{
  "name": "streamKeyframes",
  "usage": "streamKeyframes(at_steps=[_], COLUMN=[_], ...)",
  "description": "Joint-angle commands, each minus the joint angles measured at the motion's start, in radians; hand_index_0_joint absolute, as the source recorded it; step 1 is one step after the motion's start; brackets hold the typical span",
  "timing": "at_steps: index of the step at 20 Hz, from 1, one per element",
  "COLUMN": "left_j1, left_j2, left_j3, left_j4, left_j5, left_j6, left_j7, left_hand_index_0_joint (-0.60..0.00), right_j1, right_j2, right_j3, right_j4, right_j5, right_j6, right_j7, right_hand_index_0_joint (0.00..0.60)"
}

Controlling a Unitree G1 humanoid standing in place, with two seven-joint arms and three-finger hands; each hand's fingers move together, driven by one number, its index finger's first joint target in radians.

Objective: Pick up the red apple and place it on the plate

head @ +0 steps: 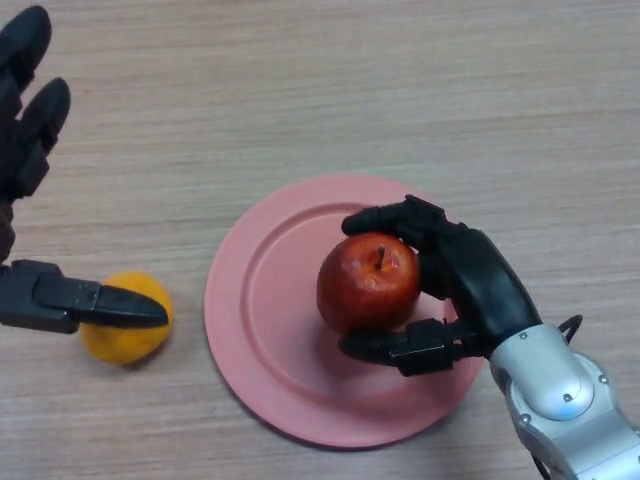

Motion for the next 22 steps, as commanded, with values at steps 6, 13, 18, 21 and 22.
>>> streamKeyframes(at_steps=[6,13,18,21,22], left_j1=[-0.102,-0.070,-0.080,-0.081,-0.081], left_j2=[0.053,0.037,0.008,0.004,0.004], left_j3=[0.003,-0.054,-0.053,-0.070,-0.070], left_j4=[-0.046,-0.011,0.017,-0.005,-0.011], left_j5=[0.001,0.043,0.039,0.025,0.021], left_j6=[-0.106,-0.190,-0.193,-0.197,-0.196], left_j7=[0.032,0.009,0.024,0.065,0.068], left_hand_index_0_joint=[0.000,0.000,0.000,0.000,0.000], right_j1=[-0.219,-0.136,-0.060,-0.066,-0.071], right_j2=[0.000,-0.114,-0.183,-0.194,-0.193], right_j3=[-0.248,-0.536,-0.616,-0.622,-0.628], right_j4=[-0.156,-0.378,-0.477,-0.534,-0.543], right_j5=[0.267,0.421,0.514,0.511,0.521], right_j6=[-0.038,0.082,0.142,0.225,0.243], right_j7=[-0.053,0.030,-0.011,-0.034,-0.038], right_hand_index_0_joint=[0.000,0.000,0.000,0.000,0.000])
